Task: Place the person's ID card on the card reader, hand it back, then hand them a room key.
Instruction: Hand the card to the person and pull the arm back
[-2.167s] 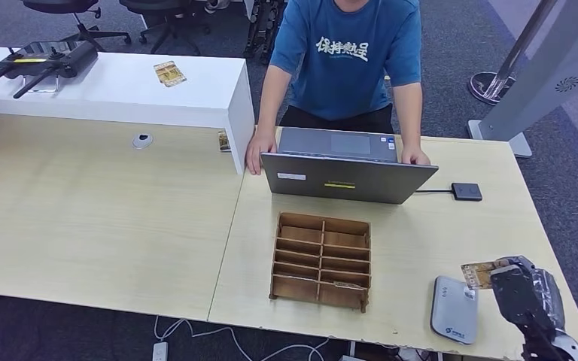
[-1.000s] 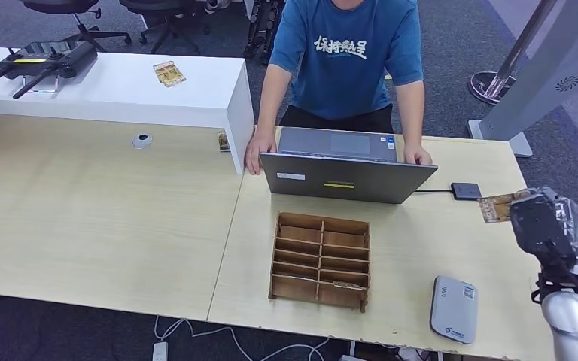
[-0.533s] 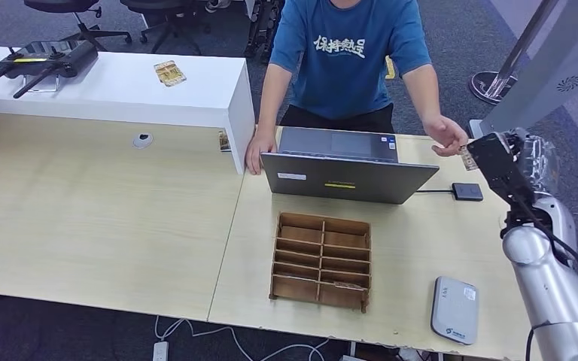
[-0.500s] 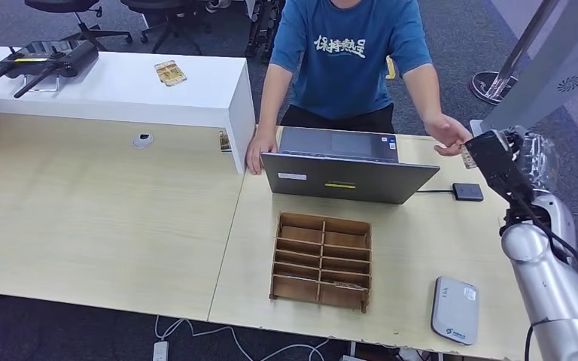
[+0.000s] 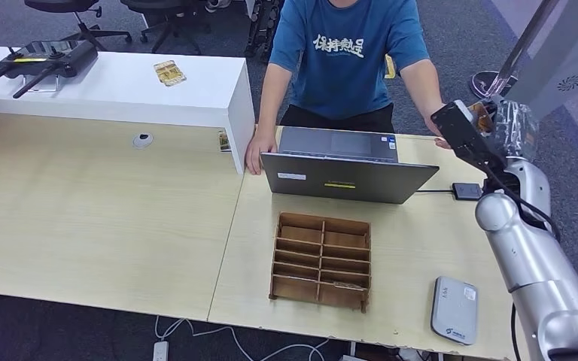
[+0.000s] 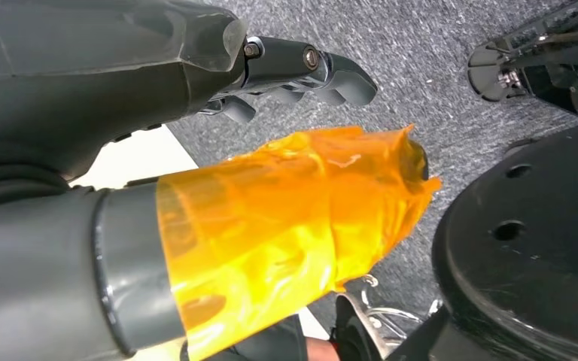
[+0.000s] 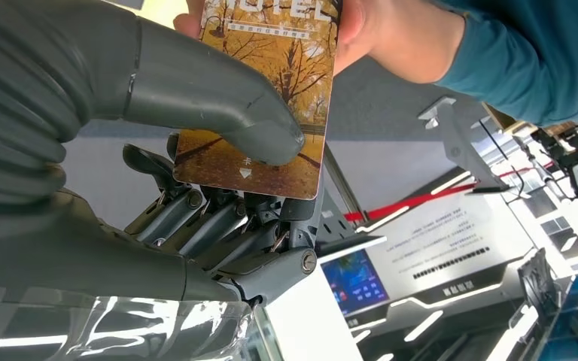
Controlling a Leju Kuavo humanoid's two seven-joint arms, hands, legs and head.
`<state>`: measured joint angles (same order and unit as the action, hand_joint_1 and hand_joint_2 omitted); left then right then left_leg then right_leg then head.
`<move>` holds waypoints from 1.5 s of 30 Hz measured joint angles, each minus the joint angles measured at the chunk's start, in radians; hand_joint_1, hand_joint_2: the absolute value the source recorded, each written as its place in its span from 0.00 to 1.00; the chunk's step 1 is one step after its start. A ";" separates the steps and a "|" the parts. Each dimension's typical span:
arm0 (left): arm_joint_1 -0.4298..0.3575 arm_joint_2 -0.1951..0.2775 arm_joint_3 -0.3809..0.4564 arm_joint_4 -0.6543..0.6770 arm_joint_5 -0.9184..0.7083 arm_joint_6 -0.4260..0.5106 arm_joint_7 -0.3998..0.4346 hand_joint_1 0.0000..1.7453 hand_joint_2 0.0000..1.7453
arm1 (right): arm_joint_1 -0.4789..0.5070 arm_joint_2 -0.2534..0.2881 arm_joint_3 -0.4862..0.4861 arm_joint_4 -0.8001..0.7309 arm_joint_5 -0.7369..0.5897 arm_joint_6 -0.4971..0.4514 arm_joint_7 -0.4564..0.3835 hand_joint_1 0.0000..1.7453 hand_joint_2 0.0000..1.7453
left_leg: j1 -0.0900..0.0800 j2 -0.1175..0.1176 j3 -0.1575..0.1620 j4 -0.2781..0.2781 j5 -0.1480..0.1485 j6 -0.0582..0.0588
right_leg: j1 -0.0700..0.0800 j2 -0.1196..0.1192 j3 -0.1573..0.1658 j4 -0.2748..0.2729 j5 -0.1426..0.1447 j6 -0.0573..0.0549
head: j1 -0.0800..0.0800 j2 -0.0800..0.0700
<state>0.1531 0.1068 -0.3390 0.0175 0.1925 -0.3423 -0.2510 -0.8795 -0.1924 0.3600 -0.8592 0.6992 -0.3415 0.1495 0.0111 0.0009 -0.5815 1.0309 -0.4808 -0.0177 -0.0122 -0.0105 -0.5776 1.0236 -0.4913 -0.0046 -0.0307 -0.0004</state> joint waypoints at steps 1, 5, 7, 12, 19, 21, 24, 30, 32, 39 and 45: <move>-0.001 0.001 0.000 0.000 -0.003 0.001 0.000 0.00 0.00 | -0.010 0.006 0.007 0.006 0.013 -0.002 0.009 1.00 1.00 | 0.000 0.000 0.000 0.000 0.000 0.000 | 0.000 0.000 0.000 0.000 0.000 0.000 | 0.000 0.000; -0.003 0.001 0.001 0.000 -0.012 0.002 0.002 0.00 0.00 | -0.038 0.026 0.025 0.024 0.042 -0.006 0.031 1.00 1.00 | 0.000 0.000 0.000 0.000 0.000 0.000 | 0.000 0.000 0.000 0.000 0.000 0.000 | 0.000 0.000; -0.003 0.001 0.001 0.000 -0.014 0.002 0.003 0.00 0.00 | -0.044 0.033 0.031 0.030 0.045 -0.006 0.034 1.00 1.00 | 0.000 0.000 0.000 0.000 0.000 0.000 | 0.000 0.000 0.000 0.000 0.000 0.000 | 0.000 0.000; -0.003 0.001 0.002 0.000 -0.016 0.004 0.003 0.00 0.00 | -0.048 0.042 0.038 0.042 0.046 -0.007 0.036 0.84 1.00 | 0.000 0.000 0.000 0.000 0.000 0.000 | 0.000 0.000 0.000 0.000 0.000 0.000 | 0.000 0.000; -0.003 0.000 0.014 0.000 -0.024 0.011 0.008 0.00 0.00 | -0.044 0.047 0.046 0.048 0.061 -0.027 0.025 0.00 1.00 | 0.000 0.000 0.000 0.000 0.000 0.000 | 0.000 0.000 0.000 0.000 0.000 0.000 | 0.000 0.000; -0.003 -0.001 0.017 0.000 -0.026 0.015 0.009 0.00 0.00 | -0.044 0.047 0.047 0.048 0.066 -0.031 0.026 0.00 1.00 | 0.000 0.000 0.000 0.000 0.000 0.000 | 0.000 0.000 0.000 0.000 0.000 0.000 | 0.000 0.000; -0.003 -0.002 0.019 0.000 -0.032 0.018 0.009 0.00 0.00 | -0.042 0.047 0.048 0.047 0.076 -0.041 0.021 0.00 1.00 | 0.000 0.000 0.000 0.000 0.000 0.000 | 0.000 0.000 0.000 0.000 0.000 0.000 | 0.000 0.000; -0.003 -0.005 0.031 0.000 -0.042 0.020 0.009 0.00 0.00 | -0.033 0.047 0.044 0.043 0.098 -0.059 0.008 0.00 1.00 | 0.000 0.000 0.000 0.000 0.000 0.000 | 0.000 0.000 0.000 0.000 0.000 0.000 | 0.000 0.000; -0.003 -0.006 0.036 0.000 -0.045 0.022 0.009 0.00 0.00 | -0.027 0.047 0.040 0.036 0.111 -0.067 0.009 0.00 1.00 | 0.000 0.000 0.000 0.000 0.000 0.000 | 0.000 0.000 -0.001 0.000 0.000 0.000 | 0.000 0.000; 0.000 -0.013 0.053 0.000 -0.049 0.035 0.010 0.00 0.00 | 0.029 0.017 0.015 -0.021 0.162 -0.125 -0.014 0.00 1.00 | 0.000 0.000 0.000 0.000 0.000 0.000 | 0.000 0.000 -0.001 -0.001 0.000 0.000 | 0.000 0.000; 0.001 -0.029 0.069 0.000 -0.048 0.050 0.010 0.00 0.00 | 0.132 -0.030 -0.046 -0.146 0.157 -0.168 -0.047 0.00 1.00 | 0.000 0.000 -0.001 0.000 0.000 0.000 | 0.000 0.000 -0.001 -0.001 0.000 0.000 | 0.000 0.000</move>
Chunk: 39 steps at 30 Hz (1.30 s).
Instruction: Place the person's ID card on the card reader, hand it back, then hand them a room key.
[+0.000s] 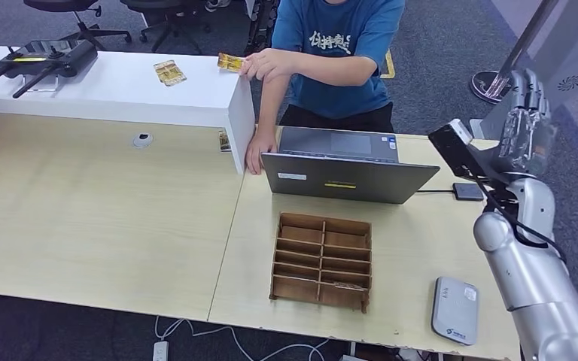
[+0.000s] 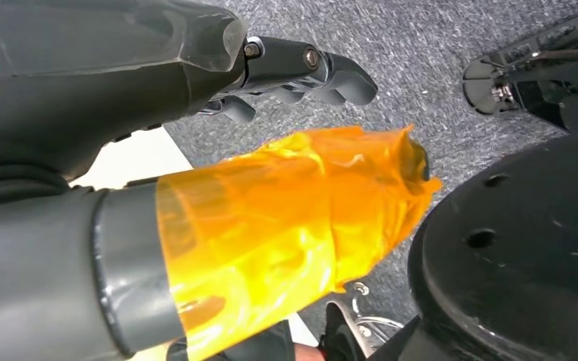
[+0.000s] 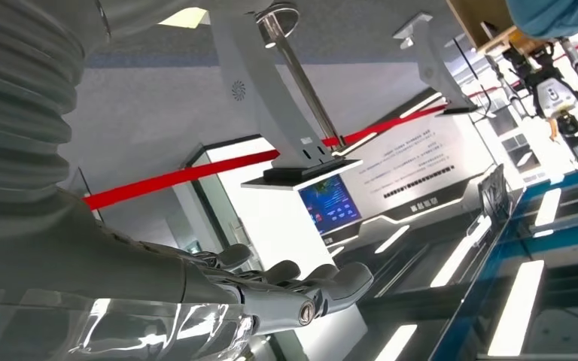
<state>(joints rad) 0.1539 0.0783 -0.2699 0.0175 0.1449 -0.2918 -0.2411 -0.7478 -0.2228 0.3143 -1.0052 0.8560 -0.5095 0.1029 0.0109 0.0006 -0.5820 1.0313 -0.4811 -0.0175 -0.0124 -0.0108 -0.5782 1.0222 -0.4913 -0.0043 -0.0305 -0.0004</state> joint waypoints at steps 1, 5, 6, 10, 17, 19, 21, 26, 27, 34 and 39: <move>0.001 -0.003 0.002 0.000 0.001 0.002 0.000 0.00 0.00 | 0.020 -0.006 -0.015 -0.022 -0.014 -0.006 -0.013 0.00 1.00 | 0.000 0.000 0.000 0.000 0.000 0.000 | 0.000 0.000 0.000 0.000 0.000 0.000 | 0.000 0.000; 0.002 -0.014 0.014 0.000 0.011 0.012 0.000 0.00 0.00 | 0.108 -0.025 -0.079 -0.117 -0.092 -0.014 -0.064 0.00 1.00 | 0.000 0.000 0.000 0.000 0.000 0.000 | 0.000 0.000 0.000 0.000 0.000 0.000 | 0.000 0.000; 0.002 -0.017 0.017 0.000 0.015 0.013 0.000 0.00 0.00 | 0.132 -0.030 -0.094 -0.141 -0.117 -0.013 -0.079 0.00 1.00 | 0.000 0.000 0.000 0.000 0.000 0.000 | 0.000 0.000 0.000 0.000 0.000 0.000 | 0.000 0.000; 0.005 -0.035 0.026 0.000 0.033 0.025 -0.001 0.00 0.00 | 0.232 -0.049 -0.146 -0.251 -0.212 0.006 -0.138 0.00 1.00 | 0.000 0.000 0.000 0.000 0.000 0.000 | 0.000 0.000 -0.001 0.000 0.000 0.000 | 0.000 0.000; 0.014 -0.065 0.046 0.000 0.067 0.042 -0.004 0.00 0.00 | 0.437 -0.080 -0.209 -0.457 -0.270 0.018 -0.207 0.00 1.00 | 0.000 0.000 -0.001 0.000 -0.002 0.001 | 0.000 -0.001 -0.001 0.000 -0.001 0.001 | 0.000 0.000; 0.018 -0.074 0.050 0.000 0.078 0.046 -0.008 0.00 0.00 | 0.512 -0.083 -0.228 -0.516 -0.274 0.010 -0.235 0.00 1.00 | 0.000 -0.001 -0.001 0.000 -0.002 0.001 | 0.000 -0.002 0.000 -0.001 -0.001 0.001 | 0.000 0.000; 0.022 -0.082 0.052 0.000 0.088 0.050 -0.011 0.00 0.00 | 0.580 -0.083 -0.245 -0.567 -0.278 0.003 -0.258 0.00 1.00 | 0.000 -0.001 -0.001 0.000 -0.002 0.001 | 0.000 -0.001 -0.001 0.000 -0.001 0.001 | 0.000 0.000; 0.022 -0.101 0.055 0.000 0.115 0.062 -0.012 0.00 0.00 | 0.719 -0.082 -0.273 -0.668 -0.287 -0.014 -0.294 0.00 1.00 | 0.000 0.000 -0.002 0.000 -0.003 0.002 | 0.000 -0.001 -0.001 -0.001 -0.002 0.001 | 0.000 0.000; 0.023 -0.105 0.055 0.000 0.119 0.064 -0.012 0.00 0.00 | 0.743 -0.081 -0.277 -0.685 -0.287 -0.020 -0.300 0.00 1.00 | 0.000 0.000 -0.002 0.000 -0.003 0.002 | 0.000 -0.001 -0.001 -0.001 -0.002 0.001 | 0.000 0.000; 0.024 -0.114 0.055 0.000 0.128 0.067 -0.012 0.00 0.00 | 0.828 -0.077 -0.300 -0.745 -0.285 -0.030 -0.314 0.00 1.00 | 0.000 0.000 -0.002 0.000 -0.003 0.002 | 0.000 -0.001 -0.001 -0.001 -0.001 0.001 | 0.000 0.000; 0.023 -0.117 0.055 0.000 0.139 0.068 -0.012 0.00 0.00 | 0.844 -0.073 -0.302 -0.760 -0.283 -0.028 -0.314 0.00 1.00 | 0.000 0.000 -0.001 0.000 -0.003 0.002 | 0.000 -0.001 -0.001 0.000 -0.001 0.001 | 0.000 0.000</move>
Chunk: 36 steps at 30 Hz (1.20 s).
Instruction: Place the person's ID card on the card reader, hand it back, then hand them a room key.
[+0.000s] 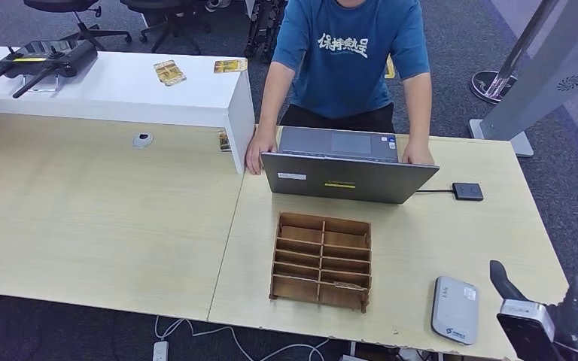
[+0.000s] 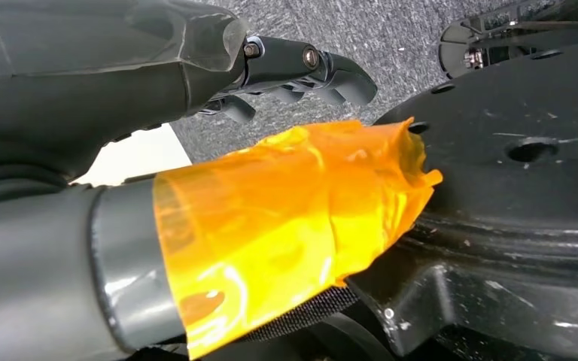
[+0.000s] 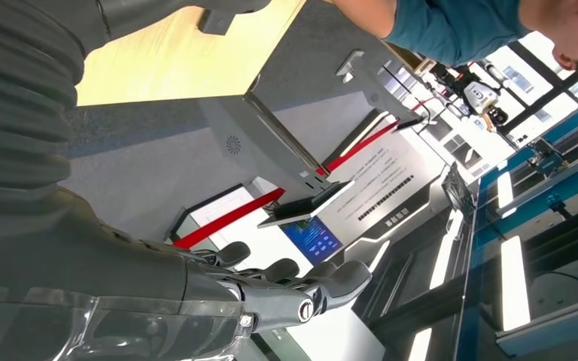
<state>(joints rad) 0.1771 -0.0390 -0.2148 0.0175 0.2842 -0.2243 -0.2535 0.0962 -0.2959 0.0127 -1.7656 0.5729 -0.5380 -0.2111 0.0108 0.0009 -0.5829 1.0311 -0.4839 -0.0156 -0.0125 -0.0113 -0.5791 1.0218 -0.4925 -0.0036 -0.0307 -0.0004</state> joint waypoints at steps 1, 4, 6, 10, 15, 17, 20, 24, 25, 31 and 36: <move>0.000 -0.001 0.000 0.000 0.004 0.000 0.000 0.00 0.00 | 0.008 0.003 0.000 -0.005 0.002 -0.002 -0.002 0.00 1.00 | 0.000 0.000 0.000 0.000 0.000 0.000 | 0.000 0.000 0.000 0.000 0.000 0.000 | 0.000 0.000; 0.000 -0.007 0.000 0.000 0.018 0.004 -0.001 0.00 0.00 | 0.050 0.020 0.000 -0.019 0.008 -0.017 -0.019 0.00 1.00 | 0.000 0.000 0.000 0.000 0.000 0.000 | 0.000 0.000 0.000 0.000 0.000 0.000 | 0.000 0.000; 0.000 -0.010 0.000 0.000 0.026 0.005 -0.002 0.00 0.00 | 0.081 0.034 0.001 -0.025 0.015 -0.030 -0.033 0.00 1.00 | 0.000 0.000 0.000 0.000 0.000 0.000 | 0.000 0.000 0.000 0.000 0.000 0.000 | 0.000 0.000; 0.001 -0.015 0.000 0.000 0.043 0.009 -0.004 0.00 0.00 | 0.129 0.062 0.015 -0.030 0.058 -0.044 -0.040 0.00 1.00 | 0.000 0.000 -0.001 0.000 -0.001 0.000 | 0.000 0.000 0.000 0.000 -0.001 0.000 | 0.000 0.000; 0.001 -0.020 0.000 0.000 0.064 0.011 -0.004 0.00 0.00 | 0.168 0.093 0.069 -0.029 0.094 -0.067 -0.023 0.00 1.00 | 0.000 0.000 0.000 0.000 -0.001 -0.001 | 0.000 0.000 0.000 0.000 -0.001 0.000 | 0.000 0.000; 0.001 -0.022 0.000 0.000 0.074 0.012 -0.004 0.00 0.00 | 0.178 0.102 0.102 -0.026 0.096 -0.077 -0.012 0.00 1.00 | 0.000 0.000 0.000 0.000 -0.001 -0.001 | 0.000 0.000 0.000 0.000 -0.001 0.000 | 0.000 0.000; 0.001 -0.026 0.000 0.000 0.088 0.012 -0.004 0.00 0.00 | 0.190 0.114 0.157 -0.020 0.093 -0.103 -0.002 0.00 1.00 | 0.000 0.000 0.000 0.000 -0.001 -0.001 | 0.000 0.000 0.000 0.000 -0.001 0.000 | 0.000 0.000; 0.001 -0.029 0.000 0.000 0.103 0.014 -0.004 0.00 0.00 | 0.200 0.131 0.235 -0.009 0.098 -0.143 0.004 0.00 1.00 | 0.000 0.000 0.000 0.000 -0.001 -0.001 | 0.000 0.000 0.000 0.000 -0.001 0.000 | 0.000 0.000; 0.001 -0.030 0.000 0.000 0.106 0.014 -0.004 0.00 0.00 | 0.201 0.134 0.253 -0.007 0.095 -0.147 0.006 0.00 1.00 | 0.000 0.000 0.000 0.000 -0.001 -0.001 | 0.000 0.000 0.000 0.000 -0.001 0.000 | 0.000 0.000; 0.001 -0.033 0.000 0.000 0.130 0.014 -0.004 0.00 0.00 | 0.202 0.157 0.319 0.017 0.012 -0.151 0.002 0.00 1.00 | 0.000 0.000 0.000 0.000 -0.001 -0.001 | 0.000 0.000 0.000 0.000 -0.001 0.000 | 0.000 0.000; 0.001 -0.034 0.000 0.000 0.135 0.014 -0.004 0.00 0.00 | 0.202 0.169 0.338 0.034 0.000 -0.152 -0.001 0.00 1.00 | 0.000 0.000 0.000 0.000 -0.001 -0.001 | 0.000 0.000 0.000 0.000 -0.001 0.000 | 0.000 0.000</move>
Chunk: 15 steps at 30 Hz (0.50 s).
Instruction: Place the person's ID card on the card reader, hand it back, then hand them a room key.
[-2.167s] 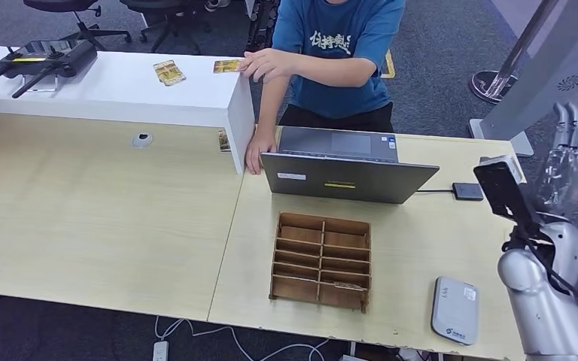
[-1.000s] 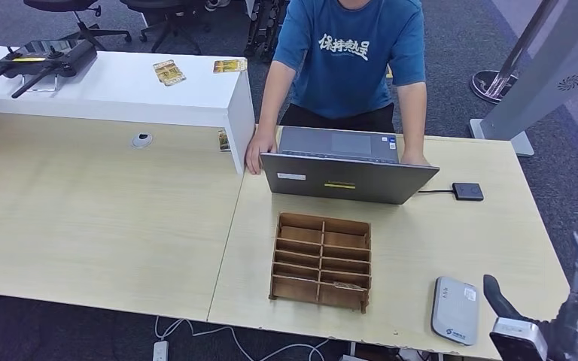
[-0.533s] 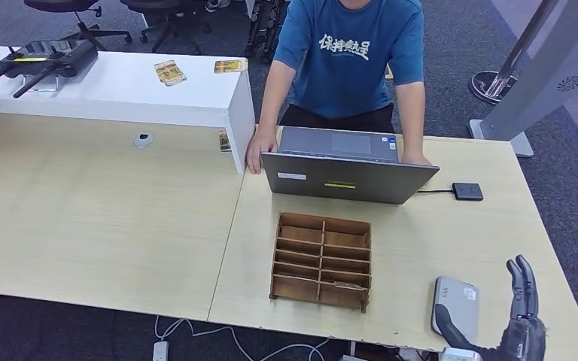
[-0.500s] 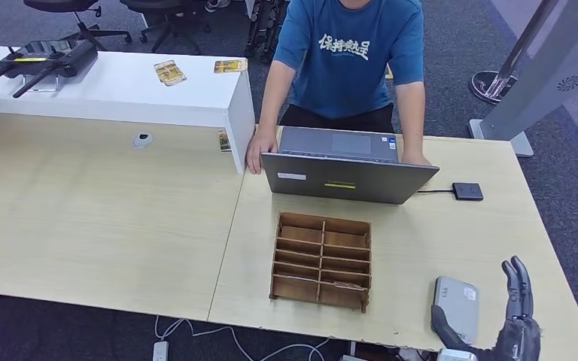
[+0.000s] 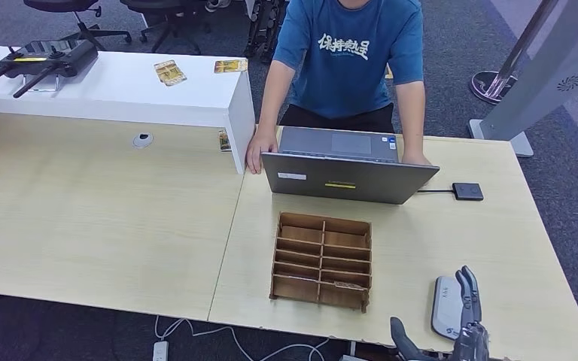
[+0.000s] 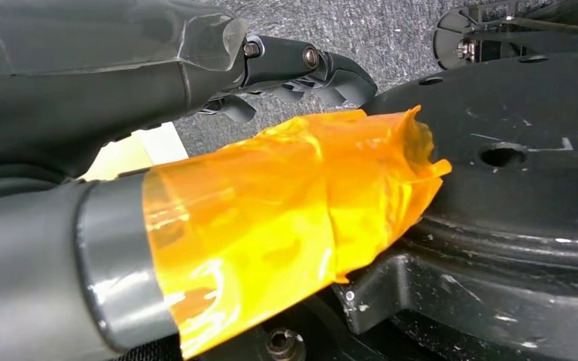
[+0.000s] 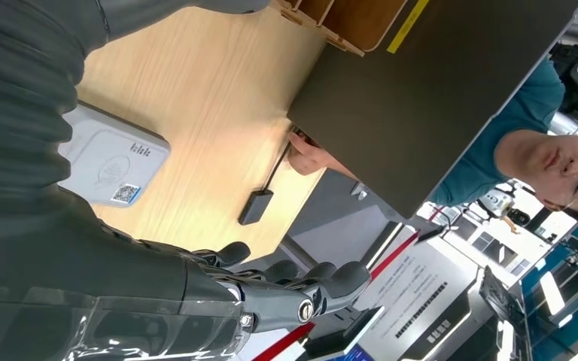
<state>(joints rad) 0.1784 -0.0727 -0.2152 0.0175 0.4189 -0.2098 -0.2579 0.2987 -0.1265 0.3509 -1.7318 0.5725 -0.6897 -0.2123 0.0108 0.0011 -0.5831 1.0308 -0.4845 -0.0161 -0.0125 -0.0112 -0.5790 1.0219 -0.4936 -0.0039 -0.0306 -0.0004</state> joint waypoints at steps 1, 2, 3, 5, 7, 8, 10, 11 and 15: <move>0.000 0.000 0.000 0.000 0.001 0.000 0.000 0.00 0.00 | 0.000 0.002 0.002 0.003 -0.003 0.000 -0.001 0.00 1.00 | 0.000 0.000 0.000 0.000 0.000 0.000 | 0.000 0.000 0.000 0.000 0.000 0.000 | 0.000 0.000; 0.000 0.000 0.000 0.000 0.002 0.000 0.000 0.00 0.00 | 0.000 0.004 0.004 0.006 -0.009 0.000 -0.003 0.00 1.00 | 0.000 0.000 0.000 0.000 0.000 0.000 | 0.000 0.000 0.000 0.000 0.000 0.000 | 0.000 0.000; 0.000 0.000 -0.001 0.000 0.004 0.000 0.000 0.00 0.00 | 0.000 0.006 0.005 0.008 -0.016 0.000 -0.005 0.00 1.00 | 0.000 0.000 0.000 0.000 0.000 0.000 | 0.000 0.000 0.000 0.000 0.000 0.000 | 0.000 0.000; 0.000 0.000 -0.004 0.000 0.009 0.001 0.000 0.00 0.00 | -0.001 0.014 0.008 0.016 -0.018 0.000 -0.014 0.00 1.00 | 0.000 0.000 0.000 0.000 0.000 0.000 | 0.000 0.000 0.000 0.000 0.000 0.000 | 0.000 0.000; 0.000 0.000 -0.007 0.000 0.012 0.002 0.000 0.00 0.00 | -0.003 0.023 0.012 0.024 0.003 0.000 -0.023 0.00 1.00 | 0.000 0.000 0.000 0.000 0.000 0.000 | 0.000 0.000 0.000 0.000 0.000 0.000 | 0.000 0.000; 0.000 0.000 -0.009 0.000 0.013 0.002 0.000 0.00 0.00 | -0.004 0.029 0.014 0.028 0.018 0.000 -0.028 0.00 1.00 | 0.000 0.000 0.000 0.000 0.000 0.000 | 0.000 0.000 0.000 0.000 0.000 0.000 | 0.000 0.000; 0.000 0.000 -0.010 0.000 0.016 0.002 0.000 0.00 0.00 | -0.006 0.044 0.015 0.035 0.071 0.000 -0.038 0.00 1.00 | 0.000 0.000 0.000 0.000 0.000 0.000 | 0.000 0.000 0.000 0.000 0.000 0.000 | 0.000 0.000; 0.000 0.000 -0.012 0.000 0.017 0.001 0.000 0.00 0.00 | -0.009 0.053 0.016 0.039 0.107 -0.001 -0.041 0.00 1.00 | 0.000 0.000 0.000 0.000 0.000 0.000 | 0.000 0.000 0.000 0.000 0.000 0.000 | 0.000 0.000; -0.001 0.002 -0.025 0.000 0.021 0.000 0.000 0.00 0.00 | -0.030 0.074 0.038 0.067 0.181 -0.001 -0.040 0.00 1.00 | 0.000 0.000 0.000 0.000 0.000 0.000 | 0.000 0.000 0.000 0.000 0.000 0.000 | 0.000 0.000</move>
<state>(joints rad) 0.1774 -0.0705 -0.2401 0.0175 0.4399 -0.2098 -0.2575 0.2683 -0.0523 0.3889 -1.6646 0.7531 -0.6908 -0.2520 0.0110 0.0012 -0.5830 1.0306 -0.4844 -0.0162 -0.0123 -0.0111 -0.5790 1.0223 -0.4936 -0.0040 -0.0306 -0.0004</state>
